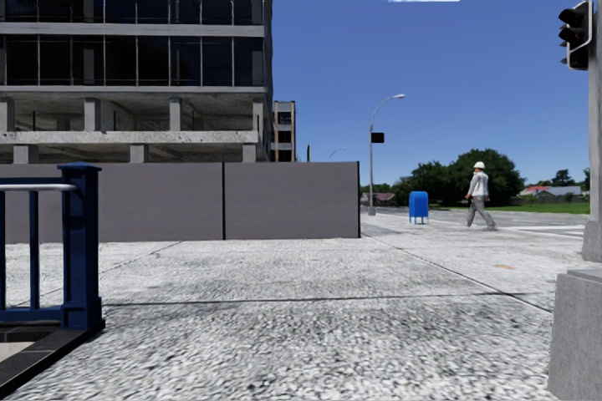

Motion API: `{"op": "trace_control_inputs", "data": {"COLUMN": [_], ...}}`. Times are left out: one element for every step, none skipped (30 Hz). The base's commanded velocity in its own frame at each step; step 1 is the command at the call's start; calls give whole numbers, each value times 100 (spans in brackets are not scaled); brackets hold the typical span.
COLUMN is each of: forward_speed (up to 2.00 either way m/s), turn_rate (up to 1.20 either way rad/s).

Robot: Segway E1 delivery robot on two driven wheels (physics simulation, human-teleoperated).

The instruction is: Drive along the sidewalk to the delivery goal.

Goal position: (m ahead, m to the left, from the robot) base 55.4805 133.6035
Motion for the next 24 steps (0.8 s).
{"op": "trace_control_inputs", "data": {"forward_speed": [159,159,159,159,159,159,159,159,159,158,158,158,158,158,158,158,158,158,158,158,158,158,158,158], "turn_rate": [0,0,0,0,0,0,0,0,0,0,0,0,0,0,0,0,7,11,15,15,18,20,20,21]}}
